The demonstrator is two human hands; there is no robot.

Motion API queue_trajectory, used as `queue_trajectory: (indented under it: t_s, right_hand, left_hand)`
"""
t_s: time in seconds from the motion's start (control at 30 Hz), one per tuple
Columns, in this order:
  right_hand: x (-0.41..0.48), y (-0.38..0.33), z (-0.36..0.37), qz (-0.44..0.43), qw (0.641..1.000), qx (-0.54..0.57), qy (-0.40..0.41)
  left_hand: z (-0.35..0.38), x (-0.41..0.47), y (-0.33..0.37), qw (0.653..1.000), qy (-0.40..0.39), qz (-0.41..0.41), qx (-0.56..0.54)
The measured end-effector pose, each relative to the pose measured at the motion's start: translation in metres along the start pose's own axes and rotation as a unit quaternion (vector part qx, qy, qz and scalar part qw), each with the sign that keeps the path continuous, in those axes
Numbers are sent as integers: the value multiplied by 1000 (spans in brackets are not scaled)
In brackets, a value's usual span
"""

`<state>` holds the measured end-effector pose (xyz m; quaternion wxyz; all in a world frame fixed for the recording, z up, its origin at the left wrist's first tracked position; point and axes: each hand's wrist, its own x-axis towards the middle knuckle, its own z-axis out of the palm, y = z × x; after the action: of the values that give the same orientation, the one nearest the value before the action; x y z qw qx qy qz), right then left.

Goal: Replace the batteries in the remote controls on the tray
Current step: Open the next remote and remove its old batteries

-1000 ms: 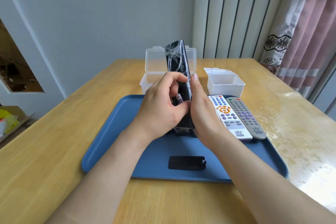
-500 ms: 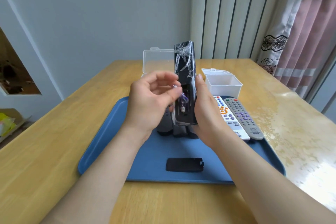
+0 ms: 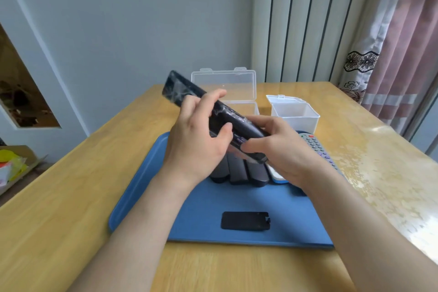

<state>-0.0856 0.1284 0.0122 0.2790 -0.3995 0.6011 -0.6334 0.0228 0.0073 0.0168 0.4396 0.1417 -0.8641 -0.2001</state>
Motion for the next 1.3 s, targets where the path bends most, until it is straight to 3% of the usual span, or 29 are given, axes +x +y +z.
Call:
queue_trajectory:
  t_s: [0.13,0.27,0.37,0.47,0.7,1.3]
  right_hand:
    - [-1,-9,-8,-58,995,35,75]
    - [-2,-12,-7,-46,985,132,104]
    - [-1,-12,2,-23,962,262,68]
    - [1,-14,10,10,942,334,39]
    - [0,-13,16,70,926,368,51]
    - [6,-6,15,131,904,394,99]
  left_hand:
    - [-8,4,-7,994,-6,25,106]
    - [-10,3,-2,983,-42,68,165]
    - [-8,1,5,998,-57,-9,25]
    - [-5,1,3,991,-38,-77,-105]
    - [1,3,0,945,-86,-160,-273]
    - [8,-4,1,994,-50,-19,-91]
